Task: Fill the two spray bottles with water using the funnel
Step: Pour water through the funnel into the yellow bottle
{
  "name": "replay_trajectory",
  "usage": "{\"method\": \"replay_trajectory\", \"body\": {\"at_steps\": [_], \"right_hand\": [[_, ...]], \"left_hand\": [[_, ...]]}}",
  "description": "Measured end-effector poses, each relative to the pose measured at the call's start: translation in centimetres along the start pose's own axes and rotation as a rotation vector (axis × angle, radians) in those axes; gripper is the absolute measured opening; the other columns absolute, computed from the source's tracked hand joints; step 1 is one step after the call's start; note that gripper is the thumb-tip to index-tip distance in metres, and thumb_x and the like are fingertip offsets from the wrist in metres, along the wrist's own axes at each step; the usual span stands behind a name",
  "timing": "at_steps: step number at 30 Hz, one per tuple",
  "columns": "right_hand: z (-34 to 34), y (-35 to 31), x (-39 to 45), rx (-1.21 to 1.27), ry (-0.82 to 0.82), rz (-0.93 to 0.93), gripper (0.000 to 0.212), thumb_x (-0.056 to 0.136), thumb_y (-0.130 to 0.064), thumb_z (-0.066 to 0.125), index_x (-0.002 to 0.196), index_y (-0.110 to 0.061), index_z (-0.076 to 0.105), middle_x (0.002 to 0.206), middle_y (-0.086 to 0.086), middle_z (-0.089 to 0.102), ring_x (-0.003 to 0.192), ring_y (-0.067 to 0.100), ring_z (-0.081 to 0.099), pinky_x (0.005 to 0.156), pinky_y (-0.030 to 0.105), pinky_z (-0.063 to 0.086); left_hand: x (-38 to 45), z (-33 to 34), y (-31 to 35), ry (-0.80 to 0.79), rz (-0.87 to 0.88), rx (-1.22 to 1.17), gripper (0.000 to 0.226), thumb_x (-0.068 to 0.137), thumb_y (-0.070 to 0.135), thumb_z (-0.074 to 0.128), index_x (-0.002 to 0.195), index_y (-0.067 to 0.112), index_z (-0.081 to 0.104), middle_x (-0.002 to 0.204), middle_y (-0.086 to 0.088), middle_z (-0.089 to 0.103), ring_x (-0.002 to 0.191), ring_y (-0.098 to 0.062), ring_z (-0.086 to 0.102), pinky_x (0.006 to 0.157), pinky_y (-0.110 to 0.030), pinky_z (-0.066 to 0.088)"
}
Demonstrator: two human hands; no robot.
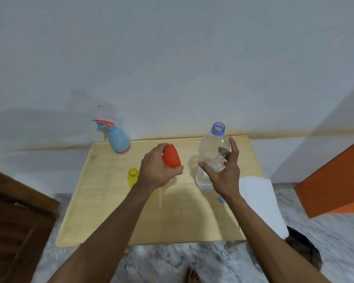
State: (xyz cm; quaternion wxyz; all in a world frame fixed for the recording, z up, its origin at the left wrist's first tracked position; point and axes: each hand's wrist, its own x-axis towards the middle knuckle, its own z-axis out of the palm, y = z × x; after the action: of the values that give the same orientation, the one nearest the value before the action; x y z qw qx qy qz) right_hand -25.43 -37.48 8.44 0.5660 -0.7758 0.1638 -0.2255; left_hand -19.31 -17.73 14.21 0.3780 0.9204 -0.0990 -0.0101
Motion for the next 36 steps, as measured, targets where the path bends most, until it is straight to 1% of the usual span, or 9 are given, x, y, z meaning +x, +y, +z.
{"method": "replay_trajectory", "body": {"at_steps": [5, 9, 11, 14, 20, 24, 28, 32, 36], "right_hand": [[0.0, 0.4, 0.5, 0.013, -0.002, 0.029, 0.114, 0.068, -0.025, 0.094, 0.152, -0.046, 0.020, 0.144, 0.001, 0.056, 0.125, 0.017, 0.059, 0.087, 0.009, 0.044], [0.0, 0.7, 0.9, -0.003, -0.004, 0.019, 0.115, 0.067, -0.028, 0.095, 0.148, -0.051, 0.017, 0.142, -0.004, 0.057, 0.119, 0.018, 0.064, 0.089, 0.029, 0.055], [-0.1, 1.0, 1.0, -0.016, -0.005, 0.011, 0.117, 0.065, -0.025, 0.096, 0.149, -0.049, 0.017, 0.137, -0.014, 0.056, 0.119, 0.014, 0.062, 0.091, 0.033, 0.055], [-0.2, 1.8, 1.0, -0.019, -0.010, 0.016, 0.117, 0.065, -0.026, 0.096, 0.154, -0.037, 0.022, 0.129, -0.040, 0.048, 0.115, -0.011, 0.057, 0.091, 0.017, 0.051], [-0.2, 2.1, 0.8, -0.017, -0.009, 0.001, 0.115, 0.066, -0.023, 0.095, 0.157, -0.024, 0.025, 0.127, -0.054, 0.041, 0.114, -0.021, 0.051, 0.087, 0.006, 0.049], [-0.2, 1.8, 0.8, -0.021, -0.007, 0.033, 0.114, 0.066, -0.023, 0.095, 0.156, -0.027, 0.024, 0.128, -0.036, 0.051, 0.110, -0.022, 0.053, 0.083, 0.003, 0.047], [-0.2, 1.1, 0.8, -0.040, -0.008, 0.060, 0.114, 0.066, -0.026, 0.095, 0.154, -0.036, 0.023, 0.139, -0.009, 0.058, 0.109, -0.012, 0.058, 0.083, 0.005, 0.049], [-0.2, 0.6, 0.9, -0.050, -0.023, 0.101, 0.117, 0.067, -0.024, 0.094, 0.156, -0.035, 0.020, 0.145, -0.007, 0.056, 0.114, -0.002, 0.056, 0.083, 0.003, 0.045], [-0.2, 0.0, -0.1, -0.080, 0.003, 0.131, 0.117, 0.072, -0.024, 0.091, 0.160, -0.033, 0.015, 0.153, -0.004, 0.049, 0.119, -0.012, 0.046, 0.084, -0.005, 0.034]], "left_hand": [[1.7, 7.3, -2.9, -0.392, 0.028, 0.454, 0.081, 0.061, 0.045, 0.086, 0.131, 0.019, 0.054, 0.119, -0.007, 0.062, 0.110, -0.029, 0.060, 0.088, -0.035, 0.049], [2.7, 10.8, -5.2, -0.485, 0.070, 0.643, 0.082, 0.062, 0.052, 0.080, 0.132, 0.022, 0.051, 0.119, -0.006, 0.058, 0.110, -0.028, 0.053, 0.088, -0.037, 0.048], [3.0, 11.9, -6.1, -0.491, 0.056, 0.620, 0.083, 0.062, 0.052, 0.080, 0.135, 0.025, 0.049, 0.124, -0.004, 0.054, 0.114, -0.027, 0.049, 0.091, -0.038, 0.047], [3.2, 12.8, -7.2, -0.474, -0.012, 0.467, 0.084, 0.062, 0.044, 0.085, 0.136, 0.024, 0.050, 0.128, -0.003, 0.051, 0.115, -0.025, 0.049, 0.092, -0.037, 0.048], [2.3, 13.6, -8.6, -0.375, -0.143, 0.199, 0.085, 0.056, 0.042, 0.092, 0.130, 0.023, 0.055, 0.132, 0.001, 0.053, 0.119, -0.017, 0.047, 0.092, -0.023, 0.036], [1.8, 14.2, -9.3, -0.317, -0.180, 0.126, 0.086, 0.053, 0.042, 0.094, 0.128, 0.026, 0.055, 0.131, 0.000, 0.054, 0.110, -0.009, 0.043, 0.092, -0.021, 0.034], [1.6, 14.6, -9.4, -0.278, -0.189, 0.121, 0.094, 0.055, 0.040, 0.094, 0.137, 0.024, 0.051, 0.138, -0.003, 0.050, 0.125, -0.018, 0.045, 0.100, -0.027, 0.037], [1.0, 13.7, -8.7, -0.230, -0.189, 0.091, 0.112, 0.054, 0.039, 0.096, 0.148, 0.021, 0.038, 0.150, -0.006, 0.041, 0.140, -0.024, 0.035, 0.111, -0.037, 0.035], [-0.3, 11.2, -8.0, -0.130, -0.156, 0.030, 0.109, 0.053, 0.041, 0.096, 0.146, 0.022, 0.043, 0.149, -0.006, 0.045, 0.138, -0.023, 0.039, 0.108, -0.036, 0.037]]}}
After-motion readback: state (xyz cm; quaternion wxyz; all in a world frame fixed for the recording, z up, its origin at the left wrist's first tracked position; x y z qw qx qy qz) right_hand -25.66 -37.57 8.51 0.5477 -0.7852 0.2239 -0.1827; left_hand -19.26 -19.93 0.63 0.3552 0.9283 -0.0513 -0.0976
